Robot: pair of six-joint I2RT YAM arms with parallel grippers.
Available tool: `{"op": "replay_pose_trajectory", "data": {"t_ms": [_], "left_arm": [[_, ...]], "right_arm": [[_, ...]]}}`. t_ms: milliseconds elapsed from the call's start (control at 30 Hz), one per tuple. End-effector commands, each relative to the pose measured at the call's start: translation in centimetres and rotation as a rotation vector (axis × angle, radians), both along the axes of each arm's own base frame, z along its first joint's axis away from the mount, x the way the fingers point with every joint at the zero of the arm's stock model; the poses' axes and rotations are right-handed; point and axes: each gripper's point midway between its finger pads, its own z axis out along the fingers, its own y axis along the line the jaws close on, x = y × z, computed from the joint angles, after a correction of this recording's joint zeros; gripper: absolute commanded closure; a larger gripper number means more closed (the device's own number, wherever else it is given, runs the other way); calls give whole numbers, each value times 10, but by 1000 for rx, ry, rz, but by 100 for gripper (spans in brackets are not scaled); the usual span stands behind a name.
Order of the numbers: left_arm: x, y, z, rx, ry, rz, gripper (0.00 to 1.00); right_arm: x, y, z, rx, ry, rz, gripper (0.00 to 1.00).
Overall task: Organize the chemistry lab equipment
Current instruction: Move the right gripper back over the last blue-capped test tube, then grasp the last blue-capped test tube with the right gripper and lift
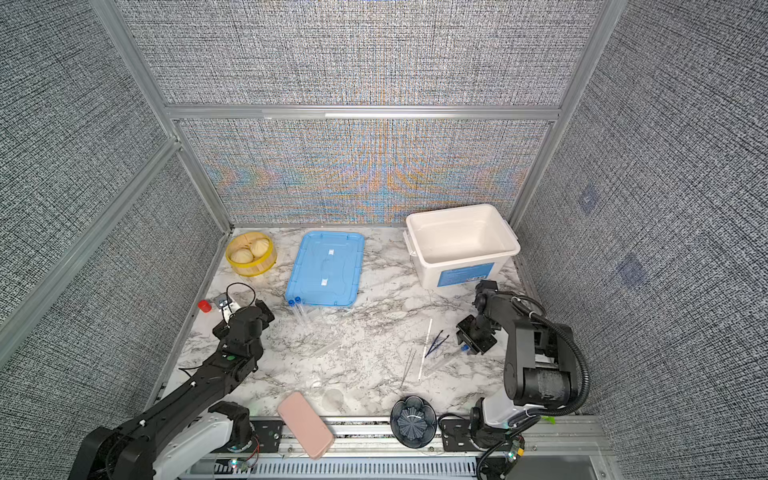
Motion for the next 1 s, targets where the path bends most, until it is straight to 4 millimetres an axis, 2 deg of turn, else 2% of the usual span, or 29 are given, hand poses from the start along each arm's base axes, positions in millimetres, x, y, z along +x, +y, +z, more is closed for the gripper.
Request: {"op": "replay_pose_trajectory", "data": {"t_ms": [0,100,200,567,767,967], "left_arm": [[2,1,5,-6,-23,12,1],[2,1,5,-7,-25,12,1],[2,1,5,-6,-26,14,1],[1,2,6,-5,-28,15,1],[1,2,7,-5,-29,14,1],[1,1,7,-5,-30,12,1]], "right_arm": [[-2,-1,-5,-3,11,-10,68],[0,2,-9,18,1,-6,78],[2,3,-9,27,-9,-2,82],[-3,0,13,3,-67,6,86],[3,2,49,-3,-193,38,86],[36,27,115,6,-559,248,86]]}}
